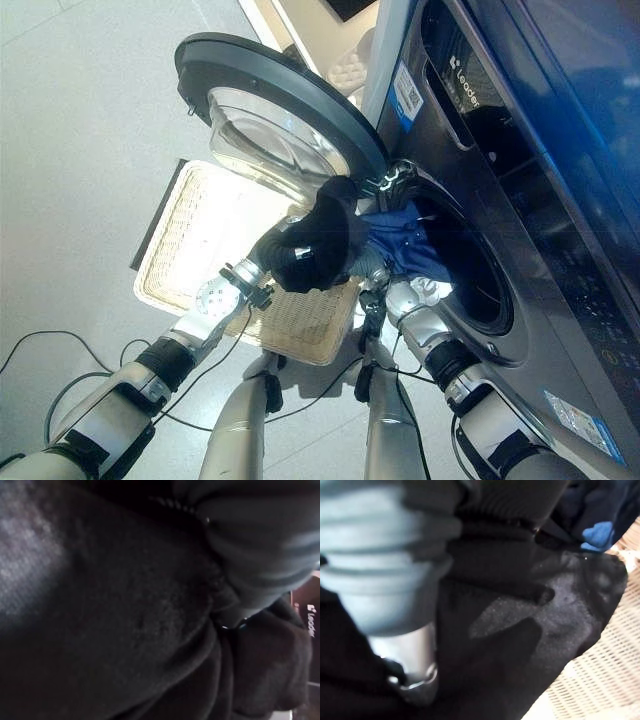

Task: Put the clothes into the washing machine.

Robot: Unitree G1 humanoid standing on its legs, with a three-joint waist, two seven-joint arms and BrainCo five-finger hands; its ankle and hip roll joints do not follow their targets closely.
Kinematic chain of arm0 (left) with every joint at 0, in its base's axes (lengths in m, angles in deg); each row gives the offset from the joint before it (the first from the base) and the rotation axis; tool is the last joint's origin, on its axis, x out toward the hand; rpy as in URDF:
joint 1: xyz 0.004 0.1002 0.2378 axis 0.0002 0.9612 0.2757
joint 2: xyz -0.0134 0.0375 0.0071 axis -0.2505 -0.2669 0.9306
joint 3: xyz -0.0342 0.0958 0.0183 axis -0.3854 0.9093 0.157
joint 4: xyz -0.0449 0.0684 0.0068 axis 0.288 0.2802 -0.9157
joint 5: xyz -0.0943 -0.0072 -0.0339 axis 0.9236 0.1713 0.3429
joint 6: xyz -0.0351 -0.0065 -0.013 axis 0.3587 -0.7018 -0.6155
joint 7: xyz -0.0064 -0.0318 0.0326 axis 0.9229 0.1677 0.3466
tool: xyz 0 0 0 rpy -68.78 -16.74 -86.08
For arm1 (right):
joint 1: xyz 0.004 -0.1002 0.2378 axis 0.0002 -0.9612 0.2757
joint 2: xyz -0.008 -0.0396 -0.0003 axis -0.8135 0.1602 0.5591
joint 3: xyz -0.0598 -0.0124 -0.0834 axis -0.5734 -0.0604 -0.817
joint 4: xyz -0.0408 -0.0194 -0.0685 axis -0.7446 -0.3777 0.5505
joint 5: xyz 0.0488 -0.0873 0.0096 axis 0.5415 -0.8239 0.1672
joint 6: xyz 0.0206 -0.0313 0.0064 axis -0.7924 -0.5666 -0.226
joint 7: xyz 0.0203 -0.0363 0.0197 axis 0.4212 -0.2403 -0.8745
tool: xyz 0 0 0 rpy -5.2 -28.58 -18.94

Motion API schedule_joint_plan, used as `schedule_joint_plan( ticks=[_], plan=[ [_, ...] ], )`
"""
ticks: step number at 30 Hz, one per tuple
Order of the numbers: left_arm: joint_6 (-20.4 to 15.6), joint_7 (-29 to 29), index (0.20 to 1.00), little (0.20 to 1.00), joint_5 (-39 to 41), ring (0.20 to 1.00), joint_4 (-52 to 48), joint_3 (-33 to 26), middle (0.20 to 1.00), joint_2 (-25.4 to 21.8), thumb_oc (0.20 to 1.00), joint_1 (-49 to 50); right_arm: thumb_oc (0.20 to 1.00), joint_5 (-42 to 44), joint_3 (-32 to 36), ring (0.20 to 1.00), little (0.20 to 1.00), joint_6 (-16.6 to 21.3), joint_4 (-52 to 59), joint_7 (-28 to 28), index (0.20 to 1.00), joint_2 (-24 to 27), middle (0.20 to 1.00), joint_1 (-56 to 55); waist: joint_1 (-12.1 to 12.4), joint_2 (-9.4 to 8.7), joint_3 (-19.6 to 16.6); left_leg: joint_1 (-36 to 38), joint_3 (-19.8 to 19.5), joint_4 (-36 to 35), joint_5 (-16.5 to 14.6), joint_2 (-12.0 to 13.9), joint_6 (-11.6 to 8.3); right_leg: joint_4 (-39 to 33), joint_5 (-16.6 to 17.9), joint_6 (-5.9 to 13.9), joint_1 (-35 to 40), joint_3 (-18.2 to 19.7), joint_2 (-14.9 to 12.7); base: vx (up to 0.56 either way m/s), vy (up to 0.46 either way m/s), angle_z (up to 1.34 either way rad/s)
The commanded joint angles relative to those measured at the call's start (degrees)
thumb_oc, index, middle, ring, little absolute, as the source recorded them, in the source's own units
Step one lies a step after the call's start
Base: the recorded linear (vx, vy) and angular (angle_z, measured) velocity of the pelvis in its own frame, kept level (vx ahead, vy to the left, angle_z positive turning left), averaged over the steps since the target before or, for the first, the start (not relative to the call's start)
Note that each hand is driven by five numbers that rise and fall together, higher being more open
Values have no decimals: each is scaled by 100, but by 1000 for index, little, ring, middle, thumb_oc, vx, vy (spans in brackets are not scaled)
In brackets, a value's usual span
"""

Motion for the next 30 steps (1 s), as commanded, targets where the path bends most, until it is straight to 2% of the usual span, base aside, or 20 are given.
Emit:
schedule_joint_plan(
  ticks=[1, 3, 4, 7, 8, 12, 18, 19, 20, 21, 30],
  plan=[
    [131, -647, 200, 200, 278, 200, -552, 313, 200, 390, 200, -208, 1000, 1203, 302, 1000, 1000, 671, 680, -728, 1000, -271, 1000, 186, 72, 138, -106, 55, 442, 18, -269, -231, -137, 808, -731, 614, -78, 39, 150, 0, 0, 0],
    [131, -647, 200, 200, 278, 200, -552, 313, 200, 390, 200, -208, 1000, 1203, 302, 1000, 1000, 671, 680, -728, 1000, -271, 1000, 186, 72, 138, -106, 55, 442, 18, -269, -231, -137, 808, -731, 614, -78, 39, 150, 0, 0, 0],
    [316, -890, 200, 200, 346, 200, -458, 417, 200, 454, 200, -257, 875, 1896, 402, 875, 875, 736, 846, -1115, 875, -425, 875, 112, 12, 66, -106, 99, 497, -11, -259, -185, -140, 769, -706, 623, -46, 81, 198, 0, 0, 0],
    [316, -890, 200, 200, 346, 200, -458, 417, 200, 454, 200, -257, 875, 1896, 402, 875, 875, 736, 846, -1115, 875, -425, 875, 112, 12, 66, -106, 99, 497, -11, -259, -185, -140, 769, -706, 623, -46, 81, 198, -1, -9, -3],
    [417, -883, 200, 200, 301, 200, -383, 457, 200, 516, 200, -317, 200, 2361, 473, 200, 200, 823, 863, -1477, 200, -497, 200, 85, -25, 13, -106, 115, 521, -13, -266, -158, -139, 752, -699, 628, -29, 92, 228, -2, -26, -10],
    [615, -826, 200, 200, -63, 200, -119, 517, 200, 602, 200, -430, 200, 2762, 616, 200, 200, 989, 847, -1851, 200, -661, 200, 17, -110, -84, -106, 154, 565, -15, -267, -99, -157, 698, -661, 649, 11, 152, 292, -13, -61, -25],
    [686, -543, 200, 200, -398, 200, 94, 525, 200, 634, 200, -459, 200, 2995, 646, 200, 200, 1137, 846, -1992, 200, -755, 200, 16, -159, -84, -106, 155, 621, -8, -271, -72, -174, 685, -678, 652, 6, 171, 312, -4, -10, -9],
    [697, -513, 291, 291, -511, 291, 156, 515, 291, 633, 291, -472, 200, 3032, 660, 200, 200, 1157, 850, -1977, 200, -771, 200, 12, -169, -82, -106, 143, 633, 5, -273, -67, -181, 689, -684, 652, -2, 176, 315, 0, 0, 0],
    [717, -498, 479, 479, -546, 479, 185, 517, 479, 634, 479, -479, 200, 3054, 664, 200, 200, 1165, 844, -1974, 200, -785, 200, 16, -175, -79, -106, 135, 639, 10, -269, -65, -186, 686, -682, 652, -8, 178, 315, 0, 0, 0],
    [736, -453, 1000, 1000, -668, 1000, 255, 530, 1000, 652, 1000, -487, 200, 3131, 668, 200, 200, 1201, 822, -1959, 200, -815, 200, 17, -186, -71, -106, 127, 651, 15, -268, -62, -191, 686, -683, 651, -19, 183, 318, 0, 0, 0],
    [682, -33, 1000, 1000, -1170, 1000, 664, 519, 1000, 653, 1000, -575, 200, 3746, 888, 200, 200, 1271, 235, -1855, 200, -897, 200, 44, -260, 50, -106, 58, 733, -3, -234, -61, -222, 660, -683, 651, -116, 236, 336, -3, 32, -7]
  ],
)
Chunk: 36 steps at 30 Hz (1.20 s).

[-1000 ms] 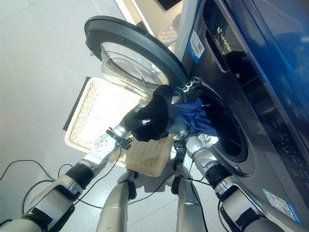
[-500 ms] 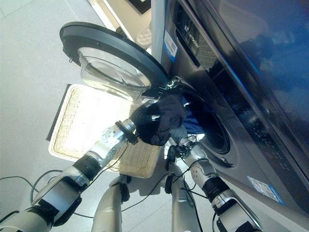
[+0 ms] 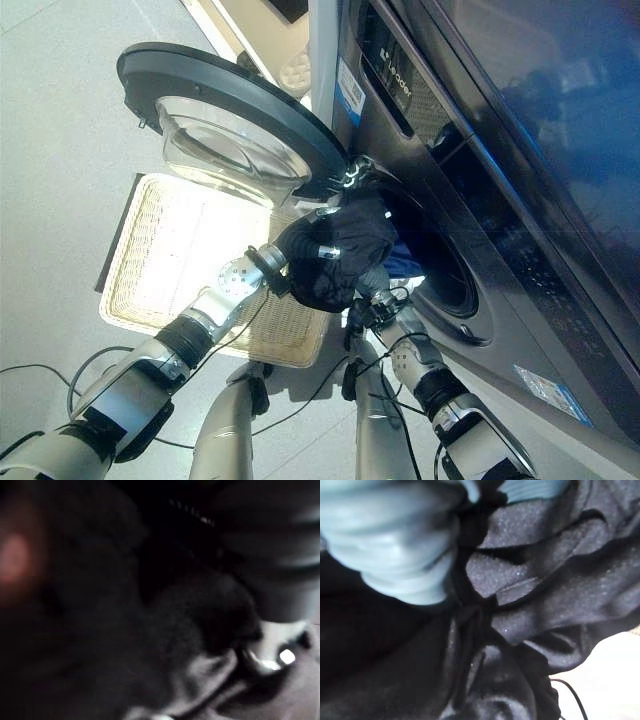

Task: Put the clothes into the washing machine.

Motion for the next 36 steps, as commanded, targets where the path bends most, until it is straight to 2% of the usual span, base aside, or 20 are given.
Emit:
schedule_joint_plan(
  ticks=[1, 4, 9, 12, 13, 15, 19, 21, 24, 28, 30, 36],
  plan=[
    [-72, 126, 1000, 1000, -603, 1000, 118, 310, 1000, 298, 1000, 224, 200, 558, 348, 200, 200, 651, 498, -311, 200, -141, 200, 740, 24, 271, -107, 58, 366, -454, 119, -344, -127, 693, -753, 719, -9, -195, 60, 6, 60, -8],
    [-124, 395, 1000, 1000, -596, 1000, 204, 288, 1000, 314, 1000, 229, 200, 992, 496, 200, 200, 577, 106, -309, 200, -175, 200, 709, 14, 338, -107, 42, 394, -510, 142, -355, -129, 680, -763, 721, -50, -167, 72, 5, 57, -8],
    [-451, 936, 1000, 1000, -314, 1000, 372, 114, 1000, 338, 1000, 260, 200, 1521, 777, 200, 200, 404, -712, -481, 200, -210, 200, 745, 36, 456, -107, -44, 397, -547, 179, -386, -127, 693, -771, 693, -159, -148, 81, 3, 49, -8],
    [-955, 1656, 1000, 1000, 116, 1000, 335, -237, 1000, 314, 1000, 448, 200, 1941, 1054, 200, 200, 272, -1219, -515, 200, -180, 200, 762, 104, 566, -107, -97, 332, -556, 181, -441, -136, 703, -788, 666, -199, -182, 59, 16, 17, -6],
    [-1030, 1742, 1000, 1000, 164, 1000, 325, -288, 1000, 312, 1000, 482, 200, 1989, 1088, 200, 200, 265, -1267, -512, 200, -179, 200, 760, 114, 580, -107, -105, 318, -554, 180, -450, -139, 706, -791, 663, -202, -188, 55, 14, 1, -5],
    [-1409, 2108, 1000, 1000, 429, 1000, 214, -590, 1000, 294, 1000, 681, 200, 2234, 1303, 200, 200, 226, -1477, -482, 200, -150, 200, 739, 182, 655, -107, -138, 241, -554, 165, -505, -139, 704, -817, 641, -204, -235, 26, 0, 0, 0],
    [-1819, 2714, 1000, 1000, 730, 1000, -92, -1076, 1000, 296, 1000, 1002, 200, 2658, 1703, 200, 200, 235, -1661, -329, 200, -90, 200, 735, 305, 765, -107, -187, 122, -520, 121, -596, -135, 745, -846, 624, -219, -336, -58, 9, -34, 10],
    [-1987, 3216, 1000, 1000, 760, 1000, -453, -1436, 1000, 267, 1000, 1239, 200, 3006, 2060, 200, 200, 259, -1779, -115, 200, 18, 200, 815, 432, 853, -107, -258, 25, -439, 64, -676, -129, 806, -856, 617, -257, -433, -172, 14, -82, 23],
    [-2027, 3608, 1000, 1000, 733, 1000, -826, -1684, 1000, 202, 1000, 1398, 200, 3603, 2460, 200, 200, 190, -1914, 202, 200, 198, 200, 1009, 561, 926, -107, -374, -64, -363, 48, -759, -113, 865, -816, 603, -348, -533, -280, 1, -61, 27],
    [-1864, 3779, 1000, 1000, 766, 1000, -1402, -1748, 1000, 92, 1000, 1624, 200, 4357, 2856, 200, 200, 284, -2043, 507, 200, 517, 200, 1260, 711, 996, -107, -448, -163, -318, -28, -826, -86, 943, -824, 627, -401, -649, -385, 13, -61, 26],
    [-1602, 3732, 1000, 1000, 822, 1000, -1883, -1694, 1000, -12, 1000, 1744, 200, 4896, 3090, 200, 200, 509, -2059, 746, 200, 804, 200, 1557, 804, 1035, -107, -623, -191, -267, -4, -846, -43, 1001, -748, 622, -559, -720, -452, -10, -74, 14],
    [-1201, 3679, 1000, 1000, 1002, 1000, -2673, -1485, 1000, -315, 1000, 2101, 200, 5202, 3283, 200, 200, 1001, -2017, 1141, 200, 1459, 200, 1934, 941, 1089, -107, -763, -246, -121, -128, -881, 2, 1177, -771, 658, -713, -779, -542, 24, -40, 14]
  ],
)
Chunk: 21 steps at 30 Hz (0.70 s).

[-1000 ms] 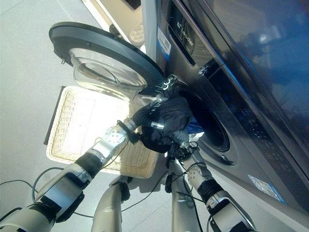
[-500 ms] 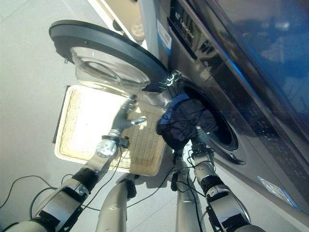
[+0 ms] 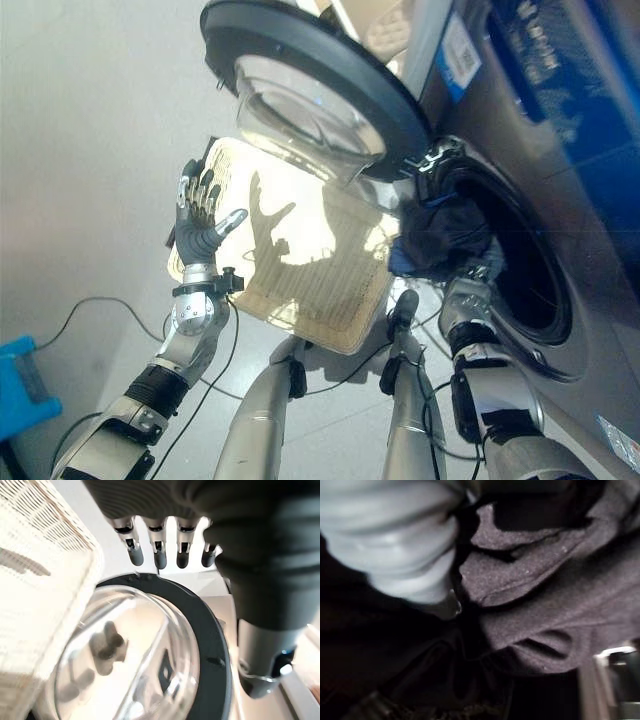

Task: Put the clothes into the washing machine.

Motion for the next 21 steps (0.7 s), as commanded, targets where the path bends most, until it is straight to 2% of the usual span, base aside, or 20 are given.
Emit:
schedule_joint_plan(
  ticks=[1, 4, 5, 6, 8, 9, 11, 12, 13, 15, 16, 17, 18, 19, 20, 21],
  plan=[
    [79, 16, 1000, 1000, 226, 1000, -819, 83, 1000, -195, 1000, 163, 200, 225, 156, 200, 200, 839, 353, 281, 200, 817, 200, 254, 26, 378, -143, -249, 130, 425, -559, -450, -119, 837, -562, 561, -125, -395, -69, 10, -13, 8],
    [110, 64, 1000, 1000, 223, 1000, -966, 127, 1000, -254, 1000, 271, 200, 225, 204, 200, 200, 1113, 473, 421, 200, 942, 200, 309, 39, 382, -143, -267, 130, 446, -570, -437, -106, 871, -565, 566, -149, -385, -72, 4, -1, 2],
    [129, 110, 1000, 1000, 294, 1000, -1057, 155, 1000, -334, 1000, 373, 200, 225, 309, 200, 200, 1561, 581, 590, 200, 1116, 200, 367, 33, 373, -143, -269, 125, 475, -592, -430, -92, 898, -567, 576, -163, -361, -73, 0, 0, 0],
    [133, 110, 1000, 1000, 313, 1000, -1068, 164, 1000, -344, 1000, 399, 200, 225, 314, 200, 200, 1665, 587, 630, 200, 1136, 200, 360, 37, 373, -143, -234, 121, 486, -634, -428, -99, 920, -602, 596, -137, -349, -71, 39, 10, -1],
    [164, 226, 1000, 1000, 346, 1000, -1224, 213, 1000, -442, 1000, 471, 200, 225, 382, 200, 200, 2346, 657, 992, 200, 1370, 200, 448, 0, 348, -143, -241, 140, 490, -610, -408, -79, 903, -548, 590, -153, -332, -57, 8, 9, -2],
    [175, 260, 1000, 1000, 351, 1000, -1267, 238, 1000, -465, 1000, 509, 200, 225, 400, 200, 200, 2481, 627, 1112, 200, 1447, 200, 443, -5, 346, -143, -188, 142, 495, -653, -399, -86, 927, -587, 613, -112, -319, -50, 4, 32, -1],
    [211, 400, 1000, 1000, 297, 1000, -1426, 282, 1000, -501, 1000, 580, 200, -50, 456, 200, 200, 2878, 568, 1711, 200, 1680, 200, 465, -39, 336, -143, -178, 173, 479, -621, -380, -64, 921, -551, 603, -115, -313, -34, 10, 19, 1],
    [211, 400, 1000, 1000, 297, 1000, -1426, 282, 1000, -501, 1000, 580, 200, -50, 456, 200, 200, 2878, 568, 1711, 200, 1680, 200, 465, -39, 336, -143, -178, 173, 479, -621, -380, -64, 921, -551, 603, -115, -313, -34, 28, 40, 1],
    [200, 497, 1000, 1000, 256, 1000, -1489, 321, 1000, -532, 1000, 666, 200, -432, 550, 200, 200, 3126, 554, 2397, 200, 1861, 200, 380, -60, 325, -143, -107, 195, 492, -678, -358, -69, 942, -596, 631, -56, -303, -36, 0, 0, 0],
    [175, 564, 1000, 1000, 240, 1000, -1516, 355, 1000, -568, 1000, 719, 200, -940, 635, 200, 200, 3355, 435, 3225, 200, 2059, 200, 336, -80, 320, -143, -74, 211, 494, -684, -347, -65, 945, -594, 637, -30, -300, -36, 12, 37, -4],
    [166, 593, 1000, 1000, 236, 1000, -1522, 361, 1000, -578, 1000, 709, 200, -1084, 660, 200, 200, 3383, 400, 3421, 200, 2119, 200, 349, -89, 320, -143, -112, 221, 481, -637, -344, -52, 926, -547, 618, -66, -310, -40, 11, 32, -5],
    [159, 668, 1000, 1000, 230, 1000, -1535, 412, 1000, -594, 1000, 725, 200, -1683, 699, 200, 200, 3375, 319, 4033, 200, 2267, 200, 314, -96, 326, -143, -67, 235, 484, -675, -334, -57, 946, -574, 644, -37, -307, -50, 0, 0, 0],
    [156, 701, 1000, 1000, 222, 1000, -1544, 418, 1000, -605, 1000, 718, 200, -1857, 705, 200, 200, 3373, 306, 4229, 200, 2335, 200, 317, -106, 320, -143, -97, 251, 475, -637, -332, -46, 923, -535, 628, -60, -321, -55, 0, 0, 0],
    [163, 802, 1000, 1000, 172, 1000, -1558, 472, 1000, -580, 1000, 755, 200, -2675, 655, 200, 200, 3226, 241, 5030, 200, 2458, 200, 291, -109, 324, -143, -36, 259, 483, -685, -334, -56, 926, -578, 653, -3, -307, -55, 0, 0, 0],
    [164, 821, 1000, 1000, 154, 1000, -1563, 469, 1000, -574, 1000, 739, 200, -2913, 649, 200, 200, 3183, 248, 5234, 200, 2480, 200, 317, -113, 325, -143, -78, 267, 471, -636, -337, -43, 898, -530, 632, -38, -316, -56, 0, 0, 0],
    [146, 855, 1000, 1000, 137, 1000, -1565, 493, 1000, -565, 1000, 769, 200, -3564, 570, 200, 200, 3033, 281, 5793, 200, 2546, 200, 312, -113, 333, -143, -39, 276, 480, -673, -335, -51, 907, -568, 652, -4, -306, -59, -13, 35, -1]
  ],
)
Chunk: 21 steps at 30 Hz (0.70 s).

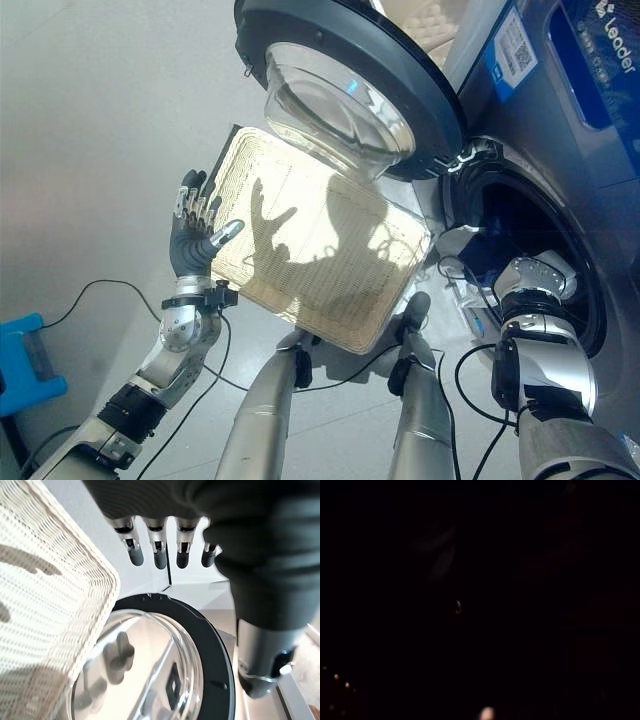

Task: Put the clothes into the washing machine.

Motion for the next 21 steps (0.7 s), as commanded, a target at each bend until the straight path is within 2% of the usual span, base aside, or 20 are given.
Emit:
schedule_joint_plan(
  ticks=[1, 2, 3, 5, 6, 7, 8, 9, 10, 11, 12, 14, 15, 16, 18, 20, 21],
  plan=[
    [-209, 274, 1000, 1000, -291, 1000, -569, -80, 1000, 141, 1000, 179, 200, -3392, -563, 200, 200, 61, 560, 2429, 200, 1674, 200, -63, -242, 317, -158, 266, 295, -242, -320, -347, -185, 776, -613, 557, 29, -358, 15, 6, 33, -1],
    [-209, 274, 1000, 1000, -291, 1000, -569, -80, 1000, 141, 1000, 179, 200, -3392, -563, 200, 200, 61, 560, 2429, 200, 1674, 200, -63, -242, 317, -158, 266, 295, -242, -320, -347, -185, 776, -613, 557, 29, -358, 15, -14, 49, 0],
    [-235, 346, 1000, 1000, -356, 1000, -578, -113, 1000, 197, 1000, 221, 200, -4497, -775, 200, 200, -573, 750, 3670, 200, 1711, 200, -21, -253, 339, -158, 268, 313, -239, -321, -359, -175, 751, -619, 548, 29, -357, 14, -6, 30, -1],
    [-243, 391, 1000, 1000, -388, 1000, -581, -140, 1000, 223, 1000, 235, 200, -5014, -876, 200, 200, -938, 760, 4208, 200, 1723, 200, -25, -256, 361, -158, 273, 317, -252, -315, -359, -167, 731, -618, 546, 27, -348, 12, -6, 37, -3],
    [-248, 452, 1000, 1000, -400, 1000, -583, -126, 1000, 218, 1000, 226, 200, -5540, -1008, 200, 200, -1511, 770, 4657, 200, 1751, 200, 11, -257, 385, -158, 267, 342, -249, -320, -352, -157, 736, -630, 545, 18, -363, -3, -5, 28, -3],
    [-253, 462, 1000, 1000, -402, 1000, -580, -124, 1000, 219, 1000, 225, 200, -5619, -1029, 200, 200, -1633, 768, 4707, 200, 1759, 200, 18, -259, 390, -158, 264, 343, -246, -322, -354, -157, 734, -630, 546, 17, -365, -5, -5, 30, -3],
    [-276, 475, 1000, 1000, -406, 1000, -554, -121, 1000, 232, 1000, 228, 200, -5884, -1091, 200, 200, -2248, 673, 4628, 200, 1789, 200, 37, -257, 414, -158, 273, 350, -244, -328, -355, -164, 740, -641, 549, 21, -370, -10, -10, 37, 0],
    [-319, 440, 1000, 1000, -395, 1000, -516, -121, 1000, 254, 1000, 239, 200, -5817, -1344, 200, 200, -2878, 427, 4178, 200, 1832, 200, 86, -235, 450, -158, 263, 370, -249, -317, -362, -154, 729, -651, 539, 5, -361, -10, -12, 38, 1],
    [-323, 436, 1000, 1000, -389, 1000, -510, -122, 1000, 257, 1000, 233, 200, -5832, -1423, 200, 200, -3069, 349, 4152, 200, 1848, 200, 116, -231, 457, -158, 256, 379, -257, -312, -360, -149, 725, -654, 534, -3, -359, -11, 0, 0, 0],
    [-331, 415, 1000, 1000, -382, 1000, -495, -126, 1000, 260, 1000, 220, 200, -6061, -1631, 200, 200, -3559, 171, 4067, 200, 1885, 200, 180, -213, 473, -158, 246, 391, -285, -291, -353, -130, 714, -651, 529, -17, -357, -11, 0, 0, 0],
    [-330, 409, 1000, 1000, -376, 1000, -496, -133, 1000, 256, 1000, 218, 200, -6136, -1667, 200, 200, -3663, 150, 4060, 200, 1902, 200, 195, -216, 478, -158, 245, 395, -290, -290, -352, -128, 710, -650, 530, -18, -360, -12, 0, 0, 0],
    [-352, 397, 1000, 1000, -315, 1000, -499, -138, 1000, 198, 1000, 199, 200, -6423, -1825, 200, 200, -4314, 112, 3915, 200, 1971, 200, 197, -225, 478, -158, 228, 406, -280, -304, -359, -124, 691, -642, 535, -33, -388, -19, 0, 0, 0],
    [-369, 394, 1000, 1000, -303, 1000, -486, -121, 1000, 187, 1000, 153, 376, -6584, -1981, 376, 376, -4906, -159, 3776, 376, 1973, 376, 237, -216, 494, -158, 196, 411, -265, -313, -359, -123, 706, -644, 538, -75, -385, -22, 0, 0, 0],
    [-385, 384, 1000, 1000, -286, 1000, -467, -105, 1000, 183, 1000, 132, 1000, -6667, -2088, 1000, 1000, -5175, -321, 3579, 1000, 1982, 1000, 288, -205, 509, -158, 183, 410, -268, -310, -356, -114, 704, -647, 532, -90, -377, -17, 0, 0, 0],
    [-359, 361, 1000, 1000, -283, 1000, -473, -97, 1000, 186, 1000, 106, 1000, -7059, -2303, 1000, 1000, -5541, -468, 3386, 1000, 2008, 1000, 361, -193, 512, -158, 164, 395, -276, -308, -355, -103, 691, -647, 525, -102, -373, -11, 0, 0, 0],
    [-335, 314, 1000, 1000, -256, 1000, -467, -87, 1000, 164, 1000, 66, 1000, -7539, -2734, 1000, 1000, -6497, -583, 2862, 1000, 2080, 1000, 499, -177, 506, -158, 130, 410, -257, -305, -359, -97, 692, -638, 519, -135, -404, -11, 0, 0, 0],
    [-337, 312, 1000, 1000, -256, 1000, -464, -81, 1000, 163, 1000, 64, 1000, -7580, -2814, 1000, 1000, -6662, -631, 2800, 1000, 2098, 1000, 531, -175, 504, -158, 124, 417, -257, -299, -353, -95, 695, -639, 514, -140, -407, -10, 45, -30, 1]
  ],
)
